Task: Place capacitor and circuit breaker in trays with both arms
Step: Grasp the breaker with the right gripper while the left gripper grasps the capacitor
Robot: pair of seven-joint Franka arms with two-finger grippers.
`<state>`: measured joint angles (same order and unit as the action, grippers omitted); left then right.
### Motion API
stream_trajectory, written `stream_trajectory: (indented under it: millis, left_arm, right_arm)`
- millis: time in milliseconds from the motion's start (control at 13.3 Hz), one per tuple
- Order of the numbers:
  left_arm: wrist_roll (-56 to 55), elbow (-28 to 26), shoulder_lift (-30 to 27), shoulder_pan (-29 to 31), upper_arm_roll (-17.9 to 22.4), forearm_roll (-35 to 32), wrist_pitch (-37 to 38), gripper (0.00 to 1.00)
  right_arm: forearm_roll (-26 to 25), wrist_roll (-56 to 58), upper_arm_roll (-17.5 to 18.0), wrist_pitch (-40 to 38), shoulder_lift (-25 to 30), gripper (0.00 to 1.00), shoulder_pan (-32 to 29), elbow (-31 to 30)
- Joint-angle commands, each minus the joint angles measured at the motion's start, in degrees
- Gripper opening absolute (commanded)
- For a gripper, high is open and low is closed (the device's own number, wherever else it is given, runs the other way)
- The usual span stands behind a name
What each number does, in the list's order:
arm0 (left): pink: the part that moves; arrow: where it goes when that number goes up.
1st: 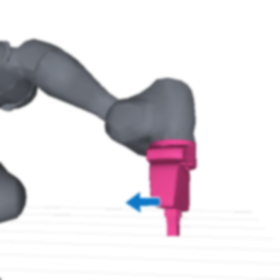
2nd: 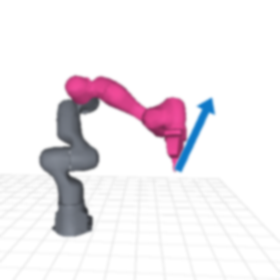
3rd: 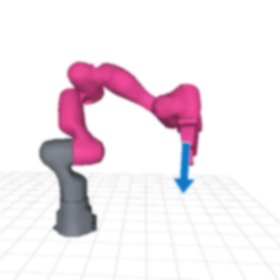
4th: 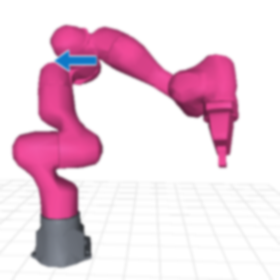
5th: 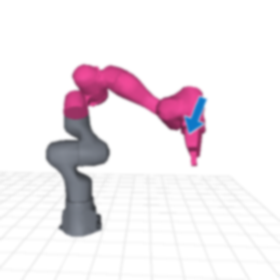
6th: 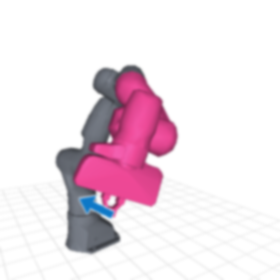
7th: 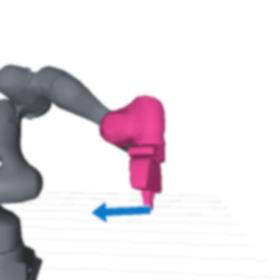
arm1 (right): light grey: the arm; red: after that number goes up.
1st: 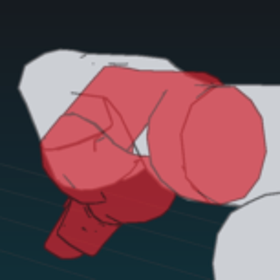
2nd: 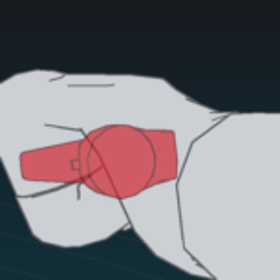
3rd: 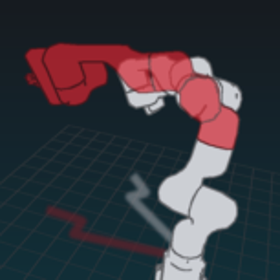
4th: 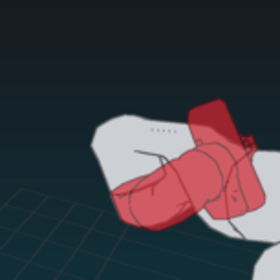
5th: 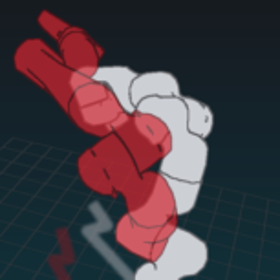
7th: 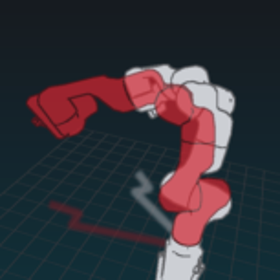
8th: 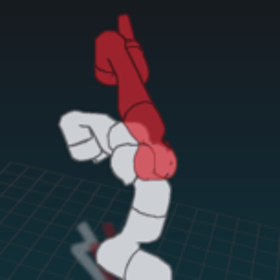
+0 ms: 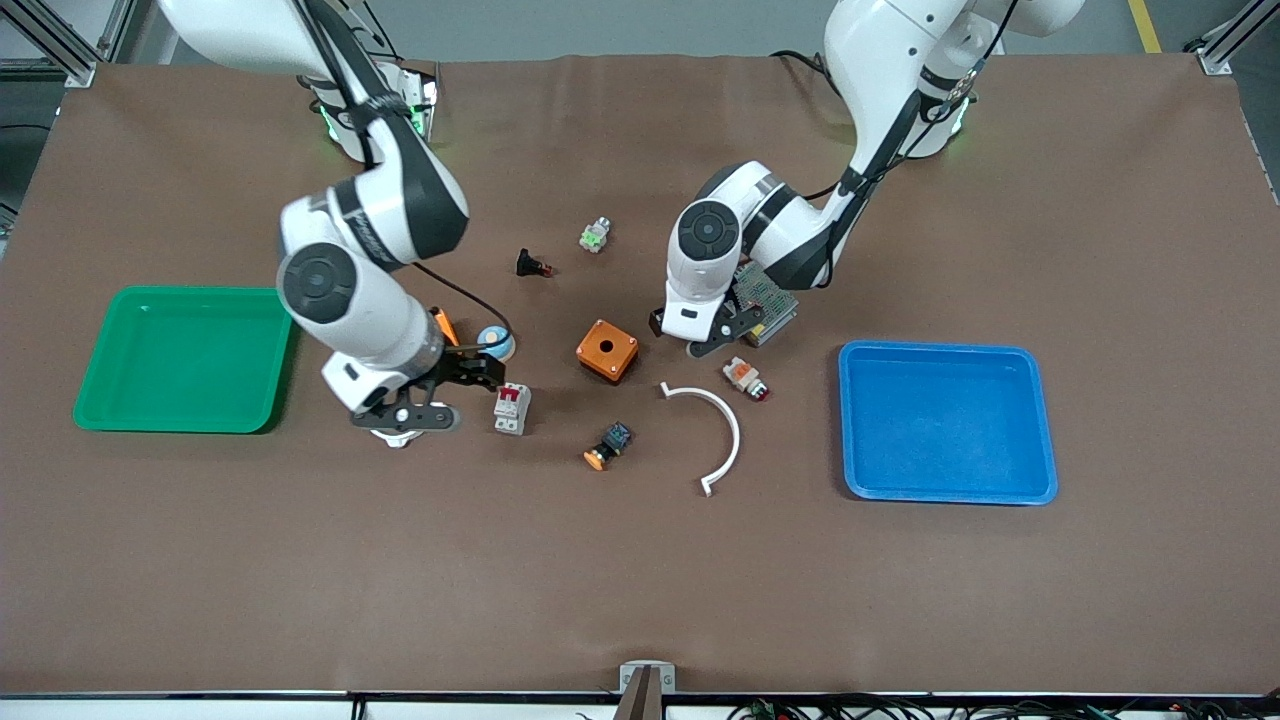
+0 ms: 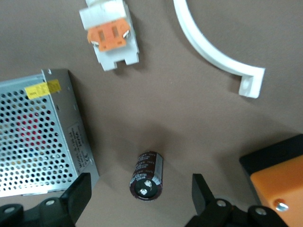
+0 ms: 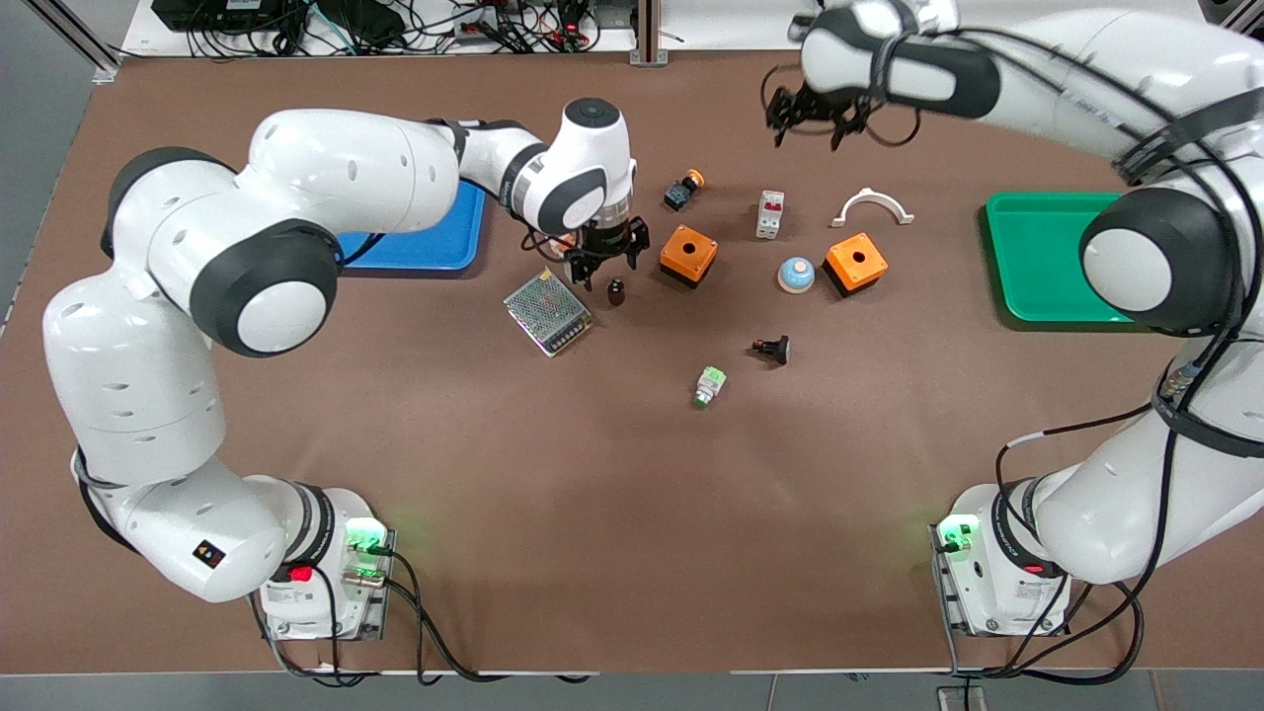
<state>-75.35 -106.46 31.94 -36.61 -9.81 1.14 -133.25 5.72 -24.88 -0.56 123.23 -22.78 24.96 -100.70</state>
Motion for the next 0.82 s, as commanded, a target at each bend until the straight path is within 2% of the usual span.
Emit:
stream_trajectory:
  millis: [0,375,675,750]
  left_arm:
    - [-2.1,-0.1,1.5,-1.4,0.5,0.6,-2.8,0.91]
    - [-3.8,0.0,3.4,-2.2,0.6,0.6,-5.3,0.86]
    - [-3.8,0.0,3.7,-2.2,0.6,0.5,-5.9,0.64]
    - [-3.8,0.0,3.7,-2.2,0.6,0.5,-5.9,0.63]
  right_arm:
    - [1.0,-3.9,-0.5,4.7,-3.0,1.0,1.8,-2.1]
    - [1.0,-7.6,-0.5,10.1,-7.6,1.0,3.4,-2.0]
    - [1.0,-7.6,-0.5,11.9,-10.4,0.99,3.3,-1.7]
    - [1.0,-7.6,-0.5,11.9,-10.8,0.96,3.2,-1.6]
